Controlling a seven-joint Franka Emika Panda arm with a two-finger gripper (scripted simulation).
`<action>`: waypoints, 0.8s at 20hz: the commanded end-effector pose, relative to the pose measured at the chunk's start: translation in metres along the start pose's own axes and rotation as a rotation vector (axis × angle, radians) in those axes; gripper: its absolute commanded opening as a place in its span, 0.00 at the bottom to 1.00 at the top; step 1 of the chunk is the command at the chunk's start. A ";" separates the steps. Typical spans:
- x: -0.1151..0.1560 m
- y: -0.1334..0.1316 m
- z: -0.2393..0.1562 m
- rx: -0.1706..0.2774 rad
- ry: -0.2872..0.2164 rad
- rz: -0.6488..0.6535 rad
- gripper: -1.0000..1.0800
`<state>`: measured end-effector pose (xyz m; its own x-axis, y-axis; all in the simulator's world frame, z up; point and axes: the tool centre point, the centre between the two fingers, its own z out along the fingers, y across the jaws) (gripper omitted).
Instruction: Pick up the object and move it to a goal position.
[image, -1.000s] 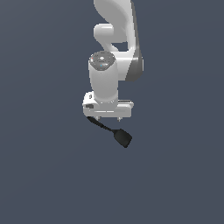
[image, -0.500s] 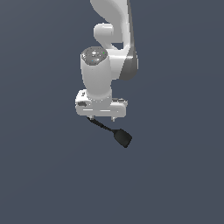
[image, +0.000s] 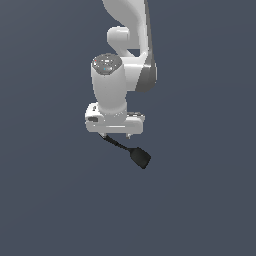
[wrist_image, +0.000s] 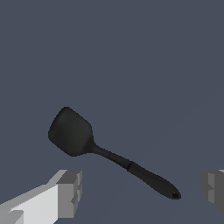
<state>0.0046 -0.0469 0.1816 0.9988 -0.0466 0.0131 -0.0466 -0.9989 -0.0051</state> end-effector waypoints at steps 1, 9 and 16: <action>-0.001 0.000 0.003 -0.002 -0.001 -0.024 0.96; -0.005 0.001 0.020 -0.008 -0.005 -0.171 0.96; -0.011 0.000 0.041 -0.013 -0.010 -0.366 0.96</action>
<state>-0.0047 -0.0468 0.1453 0.9625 0.2711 0.0033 0.2711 -0.9625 0.0097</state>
